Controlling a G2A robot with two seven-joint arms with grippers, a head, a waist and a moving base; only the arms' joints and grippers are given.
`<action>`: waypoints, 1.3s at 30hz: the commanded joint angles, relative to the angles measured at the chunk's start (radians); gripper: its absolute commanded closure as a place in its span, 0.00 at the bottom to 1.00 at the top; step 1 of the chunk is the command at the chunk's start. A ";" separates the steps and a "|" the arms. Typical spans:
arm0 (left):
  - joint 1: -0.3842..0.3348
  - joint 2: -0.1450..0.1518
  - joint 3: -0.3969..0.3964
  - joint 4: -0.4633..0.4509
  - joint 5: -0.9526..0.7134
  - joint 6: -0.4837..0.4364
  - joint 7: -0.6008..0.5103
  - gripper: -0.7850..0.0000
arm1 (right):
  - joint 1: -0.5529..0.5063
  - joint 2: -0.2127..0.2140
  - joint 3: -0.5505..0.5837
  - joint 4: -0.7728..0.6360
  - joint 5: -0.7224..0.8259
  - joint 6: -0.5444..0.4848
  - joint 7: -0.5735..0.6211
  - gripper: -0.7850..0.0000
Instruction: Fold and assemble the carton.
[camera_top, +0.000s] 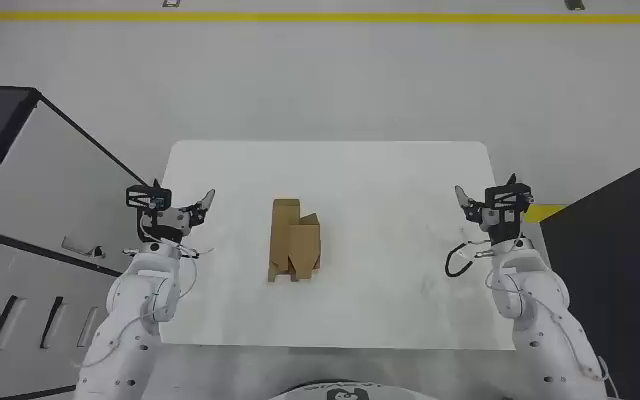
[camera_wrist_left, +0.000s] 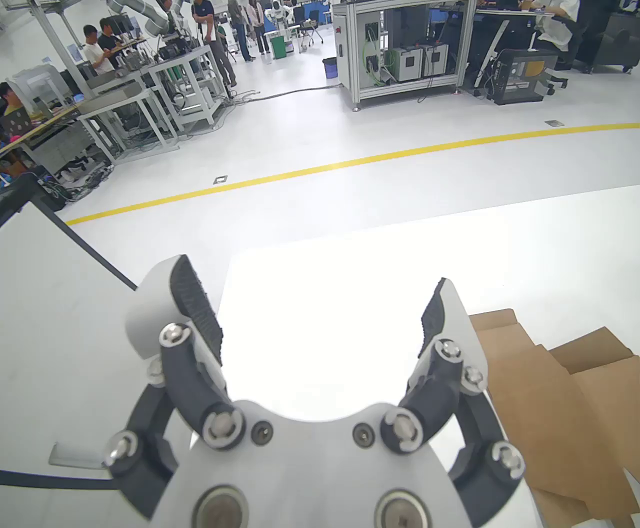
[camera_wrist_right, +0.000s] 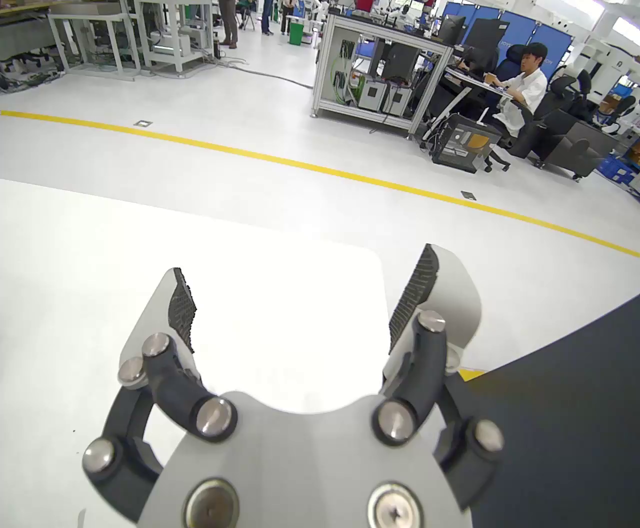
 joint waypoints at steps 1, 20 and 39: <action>0.000 0.000 0.000 0.000 0.000 0.000 0.000 0.00 | 0.000 0.000 0.000 0.000 0.000 0.000 0.000 0.00; 0.000 0.000 0.002 -0.002 0.003 -0.004 0.002 0.00 | 0.000 0.000 0.000 0.000 0.000 0.000 0.000 0.00; 0.025 -0.002 0.053 -0.020 0.087 -0.080 0.109 0.00 | 0.000 0.000 0.000 0.000 0.000 0.000 0.000 0.00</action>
